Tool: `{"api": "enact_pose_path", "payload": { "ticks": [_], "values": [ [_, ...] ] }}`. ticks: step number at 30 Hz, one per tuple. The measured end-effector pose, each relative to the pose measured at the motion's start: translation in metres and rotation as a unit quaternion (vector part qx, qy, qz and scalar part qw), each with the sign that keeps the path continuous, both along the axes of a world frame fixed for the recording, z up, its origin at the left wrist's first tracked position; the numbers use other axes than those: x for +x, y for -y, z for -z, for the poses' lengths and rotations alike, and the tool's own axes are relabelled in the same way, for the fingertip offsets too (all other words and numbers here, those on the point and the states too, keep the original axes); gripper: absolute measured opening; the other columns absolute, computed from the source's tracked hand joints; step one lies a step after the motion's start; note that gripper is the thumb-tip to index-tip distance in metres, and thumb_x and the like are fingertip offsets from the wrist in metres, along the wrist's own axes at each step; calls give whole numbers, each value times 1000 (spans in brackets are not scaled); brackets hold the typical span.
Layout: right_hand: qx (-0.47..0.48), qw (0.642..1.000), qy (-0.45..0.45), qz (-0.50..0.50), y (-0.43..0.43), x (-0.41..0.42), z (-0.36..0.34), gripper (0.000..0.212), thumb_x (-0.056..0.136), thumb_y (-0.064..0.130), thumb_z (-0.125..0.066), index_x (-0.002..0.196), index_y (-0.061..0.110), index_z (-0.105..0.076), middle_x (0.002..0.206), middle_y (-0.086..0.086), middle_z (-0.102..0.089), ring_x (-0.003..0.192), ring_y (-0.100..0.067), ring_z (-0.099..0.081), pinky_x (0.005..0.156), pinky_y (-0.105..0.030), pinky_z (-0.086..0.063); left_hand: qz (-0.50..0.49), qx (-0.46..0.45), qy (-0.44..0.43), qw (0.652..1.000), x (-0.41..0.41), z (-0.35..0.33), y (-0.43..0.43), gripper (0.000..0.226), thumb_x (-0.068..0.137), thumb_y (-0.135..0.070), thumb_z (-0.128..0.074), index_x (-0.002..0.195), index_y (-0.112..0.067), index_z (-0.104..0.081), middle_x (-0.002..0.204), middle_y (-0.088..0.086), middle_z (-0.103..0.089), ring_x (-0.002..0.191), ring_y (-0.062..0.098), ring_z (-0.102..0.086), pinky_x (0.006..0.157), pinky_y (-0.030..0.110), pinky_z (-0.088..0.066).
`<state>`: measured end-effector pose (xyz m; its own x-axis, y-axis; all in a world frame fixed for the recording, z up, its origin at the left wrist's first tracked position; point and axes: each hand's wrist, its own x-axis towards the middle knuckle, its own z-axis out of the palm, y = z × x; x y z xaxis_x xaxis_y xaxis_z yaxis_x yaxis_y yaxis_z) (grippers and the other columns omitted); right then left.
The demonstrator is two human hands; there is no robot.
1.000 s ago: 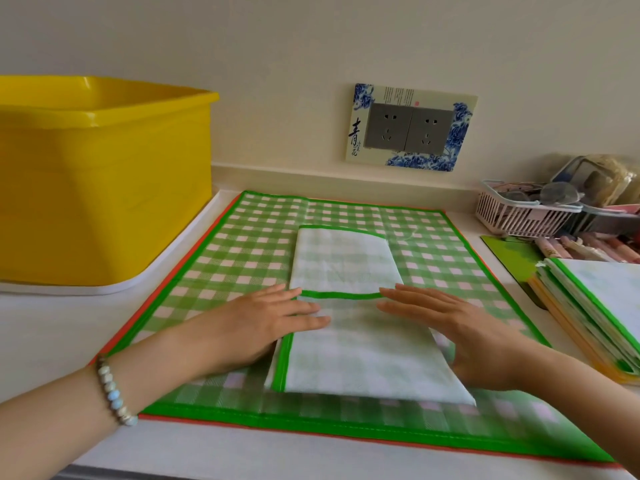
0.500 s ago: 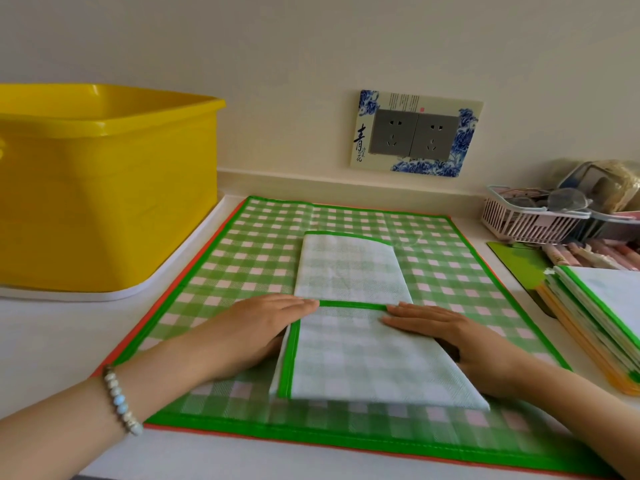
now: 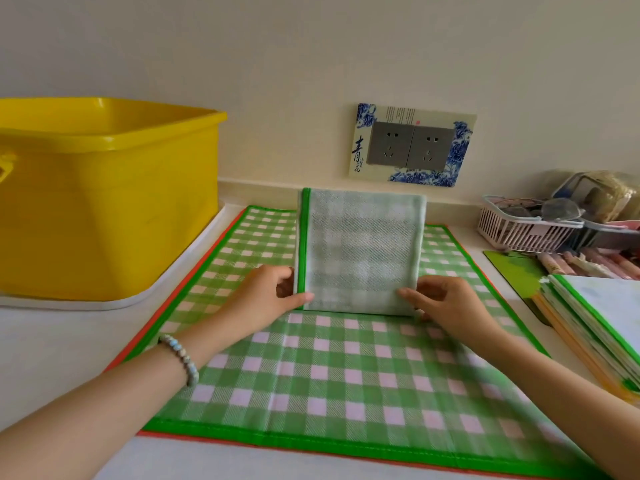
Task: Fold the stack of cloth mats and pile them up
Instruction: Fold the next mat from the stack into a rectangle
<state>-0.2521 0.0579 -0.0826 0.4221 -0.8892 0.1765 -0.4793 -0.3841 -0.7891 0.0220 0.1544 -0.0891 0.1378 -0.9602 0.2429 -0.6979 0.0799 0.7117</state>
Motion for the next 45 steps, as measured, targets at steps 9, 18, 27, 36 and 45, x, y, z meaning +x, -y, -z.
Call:
{"api": "enact_pose_path", "payload": {
  "ticks": [9, 18, 27, 36, 45],
  "values": [
    [73, 994, -9, 83, 10, 14, -5, 29, 72, 34, -78, 88, 19, -60, 73, 2, -70, 46, -8, -63, 45, -24, -51, -62, 78, 10, 995, 0, -10, 19, 72, 73, -33, -79, 131, -22, -38, 93, -5, -59, 78, 11, -61, 61, 23, -49],
    [115, 989, -22, 85, 15, 23, -13, 33, 74, 20, -78, 97, 9, -56, 84, -10, -69, 52, -15, -61, 42, -16, -46, 24, 98, 161, 982, -17, -22, 60, 49, 101, -32, -35, 148, -23, -25, 158, -3, -11, 145, 16, -10, 115, 33, -11],
    [-87, 979, -155, 98, 0, 37, -16, 26, 92, 34, -55, 110, 17, -49, 119, 0, -52, 85, -16, -61, 74, -27, -50, 13, 156, 267, 951, -22, 6, 70, 50, 103, -31, -13, 152, -25, -3, 159, -2, 5, 146, 19, 6, 119, 41, 1],
    [-140, 942, -305, -22, 20, 122, 4, 49, 101, 21, -24, 149, 13, -20, 158, -2, -14, 145, -16, -8, 118, -34, -4, -2, 166, 303, 938, -25, 6, 74, 52, 103, -34, -12, 152, -18, -4, 160, -2, 1, 146, 19, 1, 118, 40, -2],
    [-98, 919, -380, -33, 42, 84, 18, 61, 99, 48, -12, 151, 16, -2, 159, 0, 2, 145, -12, 3, 115, -28, 5, 5, 178, 298, 938, -23, 3, 74, 53, 102, -34, -12, 152, -20, 0, 159, -4, 6, 146, 17, 4, 119, 40, 0]
  ]
}}
